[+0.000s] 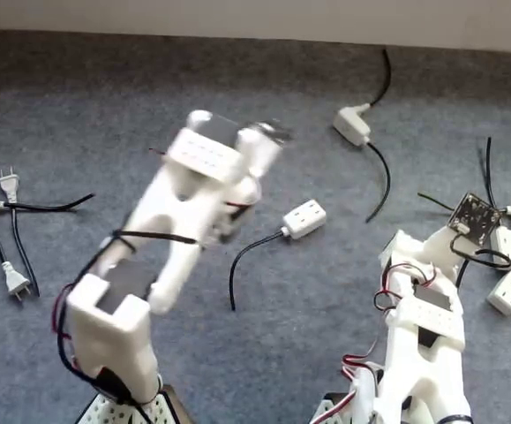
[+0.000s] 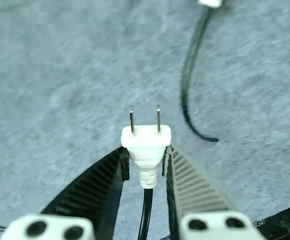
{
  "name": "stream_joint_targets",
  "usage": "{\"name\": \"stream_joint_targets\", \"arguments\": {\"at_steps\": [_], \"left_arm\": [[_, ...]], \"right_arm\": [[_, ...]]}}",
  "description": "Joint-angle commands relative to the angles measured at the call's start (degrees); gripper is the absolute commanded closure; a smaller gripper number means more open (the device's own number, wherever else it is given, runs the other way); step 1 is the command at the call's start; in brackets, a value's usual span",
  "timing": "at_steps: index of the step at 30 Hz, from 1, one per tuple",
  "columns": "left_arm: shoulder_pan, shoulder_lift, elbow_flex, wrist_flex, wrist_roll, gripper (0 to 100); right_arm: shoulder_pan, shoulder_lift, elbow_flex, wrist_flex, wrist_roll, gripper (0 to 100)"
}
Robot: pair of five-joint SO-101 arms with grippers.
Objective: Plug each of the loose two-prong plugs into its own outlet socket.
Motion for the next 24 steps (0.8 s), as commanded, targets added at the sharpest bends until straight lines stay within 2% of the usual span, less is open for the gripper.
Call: {"name": "stream_joint_targets", "arguments": {"at_steps": [1,4,8,10,12,15,17,24], "left_arm": [[-9.2,-6.7,5.6,1.2,-4.7,94],[-14.5,-7.4,12.1,-0.9,-9.6,94],[-19.2,-7.3,21.8,-10.7,-14.2,94],[-20.3,-7.3,25.8,-16.0,-15.7,89],[-20.7,-7.3,28.0,-19.3,-15.7,80],[-20.6,-7.9,28.1,-20.6,-16.0,69],[-20.4,-8.0,26.1,-20.4,-16.0,64],[-20.7,-7.8,16.1,-17.7,-16.4,63]], "right_arm": [[-1.5,0.0,-0.6,-0.2,-0.5,99.1],[-1.5,0.0,-0.7,-0.2,-0.5,99.1],[-1.5,0.0,-0.7,-0.2,-0.5,99.1],[-1.5,0.0,-0.7,-0.2,-0.5,99.1],[-1.5,0.0,-0.7,-0.2,-0.5,99.1],[-1.5,0.0,-0.6,-0.2,-0.5,99.1],[-1.5,0.0,-0.6,-0.2,-0.5,99.1],[-1.5,0.0,-0.6,-0.2,-0.5,99.1]]}}
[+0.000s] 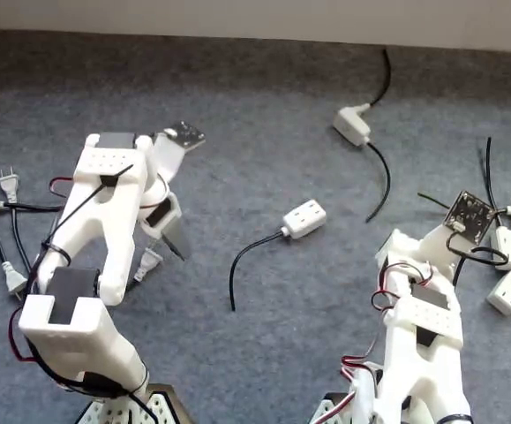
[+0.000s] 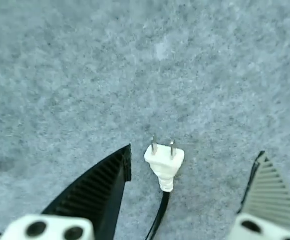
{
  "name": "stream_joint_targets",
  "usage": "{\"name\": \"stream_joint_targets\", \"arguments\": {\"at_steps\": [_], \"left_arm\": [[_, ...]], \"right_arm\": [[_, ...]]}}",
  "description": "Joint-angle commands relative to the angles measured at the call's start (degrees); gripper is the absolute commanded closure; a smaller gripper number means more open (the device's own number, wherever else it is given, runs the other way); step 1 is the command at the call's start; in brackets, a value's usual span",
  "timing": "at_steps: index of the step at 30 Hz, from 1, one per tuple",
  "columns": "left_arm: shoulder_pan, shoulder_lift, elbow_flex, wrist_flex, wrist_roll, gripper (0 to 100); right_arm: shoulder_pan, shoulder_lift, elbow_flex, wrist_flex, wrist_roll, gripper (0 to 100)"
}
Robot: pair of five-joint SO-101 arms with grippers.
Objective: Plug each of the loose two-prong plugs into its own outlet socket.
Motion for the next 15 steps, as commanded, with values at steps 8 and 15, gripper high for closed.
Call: {"name": "stream_joint_targets", "arguments": {"at_steps": [8,15], "left_arm": [[-6.0,-2.2,-9.0,3.6,-7.6,63],[-5.9,-2.2,4.0,0.5,-11.0,63]], "right_arm": [[-0.3,-0.1,-0.6,-0.2,-0.5,99.1],[-0.3,-0.2,-0.6,-0.2,-0.5,99.1]]}}
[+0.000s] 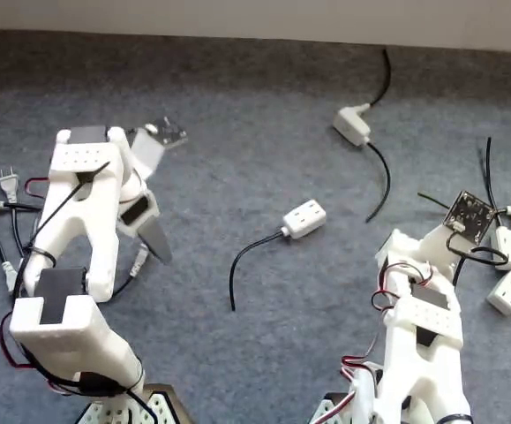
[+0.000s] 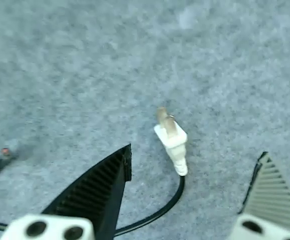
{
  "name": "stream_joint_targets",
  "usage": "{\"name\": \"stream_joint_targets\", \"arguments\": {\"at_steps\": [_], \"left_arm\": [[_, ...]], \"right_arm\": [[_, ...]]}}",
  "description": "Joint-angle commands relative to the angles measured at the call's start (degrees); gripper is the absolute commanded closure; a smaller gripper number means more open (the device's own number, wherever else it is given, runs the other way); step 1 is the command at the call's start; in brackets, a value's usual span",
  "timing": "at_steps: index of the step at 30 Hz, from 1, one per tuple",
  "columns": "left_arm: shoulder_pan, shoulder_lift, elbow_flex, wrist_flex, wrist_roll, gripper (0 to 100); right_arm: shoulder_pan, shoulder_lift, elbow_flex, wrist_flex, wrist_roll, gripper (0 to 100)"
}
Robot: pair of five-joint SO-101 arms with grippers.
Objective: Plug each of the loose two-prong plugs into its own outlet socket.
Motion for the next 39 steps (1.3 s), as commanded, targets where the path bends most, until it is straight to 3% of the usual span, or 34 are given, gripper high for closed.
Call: {"name": "stream_joint_targets", "arguments": {"at_steps": [1,16,24,27,36,39], "left_arm": [[0.3,-2.3,4.4,-4.0,-0.5,63],[0.3,-2.2,16.9,-23.6,-0.5,64],[0.2,-2.2,17.1,-25.8,-0.8,89],[0.2,-2.3,17.1,-25.8,-0.9,95],[-1.8,-2.3,17.1,-25.4,-5.7,95],[-4.1,-2.5,17.1,-25.4,-5.6,87]], "right_arm": [[-0.3,-0.2,-0.6,-0.2,-0.5,99.1],[-0.3,-0.3,-0.5,-0.2,-0.5,99.1],[-0.3,-0.3,-0.5,-0.2,-0.5,99.1],[-0.3,-0.3,-0.5,-0.2,-0.5,99.1],[-0.3,-0.2,-0.5,-0.2,-0.5,99.1],[-0.3,-0.2,-0.5,-0.2,-0.5,99.1]]}}
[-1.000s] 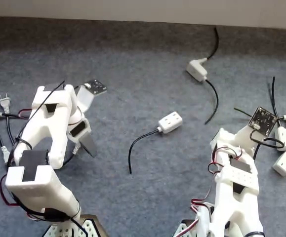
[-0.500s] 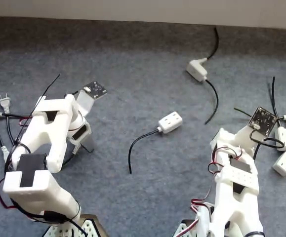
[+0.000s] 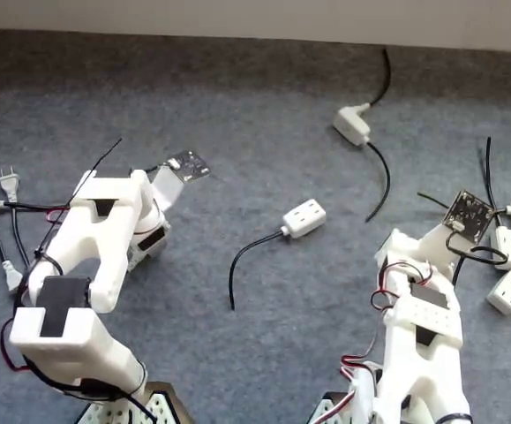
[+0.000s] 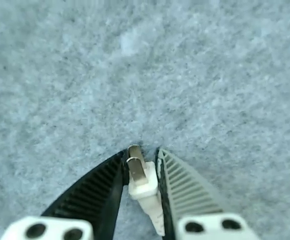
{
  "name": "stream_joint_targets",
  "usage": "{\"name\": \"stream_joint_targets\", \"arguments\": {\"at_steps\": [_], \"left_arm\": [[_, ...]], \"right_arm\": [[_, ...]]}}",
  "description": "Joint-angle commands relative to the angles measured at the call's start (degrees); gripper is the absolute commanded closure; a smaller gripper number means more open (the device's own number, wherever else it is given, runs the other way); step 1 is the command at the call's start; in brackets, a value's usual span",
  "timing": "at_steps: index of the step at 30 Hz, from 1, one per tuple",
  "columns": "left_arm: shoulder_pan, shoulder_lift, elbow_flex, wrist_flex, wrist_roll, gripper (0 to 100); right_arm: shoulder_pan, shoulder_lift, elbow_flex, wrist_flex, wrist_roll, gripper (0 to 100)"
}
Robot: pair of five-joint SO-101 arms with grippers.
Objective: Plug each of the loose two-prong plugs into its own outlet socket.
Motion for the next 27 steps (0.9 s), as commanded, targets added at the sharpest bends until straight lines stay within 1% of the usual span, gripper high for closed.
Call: {"name": "stream_joint_targets", "arguments": {"at_steps": [1,3,4,14,16,18,23,27], "left_arm": [[-4.6,-1.5,-0.4,-2.4,-0.9,83],[-6.0,-1.7,-0.4,-2.5,-0.9,76],[-6.5,-1.8,-0.4,-2.6,-0.9,74],[-7.1,-1.8,0.0,-2.1,-0.6,74],[-7.5,-1.5,-0.3,-0.5,-0.6,74],[-7.8,-1.5,-0.3,0.4,-0.6,77],[-7.8,-1.4,-0.1,1.7,-0.6,88],[-7.4,-1.3,0.0,1.6,-0.6,92]], "right_arm": [[-0.4,-0.2,-0.5,-0.2,-0.5,99.1],[-0.4,-0.2,-0.5,-0.2,-0.5,99.1],[-0.4,-0.2,-0.5,-0.2,-0.5,99.1],[-0.4,-0.1,-0.5,-0.2,-0.5,99.1],[-0.4,-0.1,-0.5,-0.2,-0.5,99.1],[-0.4,-0.1,-0.5,-0.2,-0.5,99.1],[-0.4,-0.1,-0.5,-0.2,-0.5,99.1],[-0.4,-0.2,-0.5,-0.2,-0.5,99.1]]}}
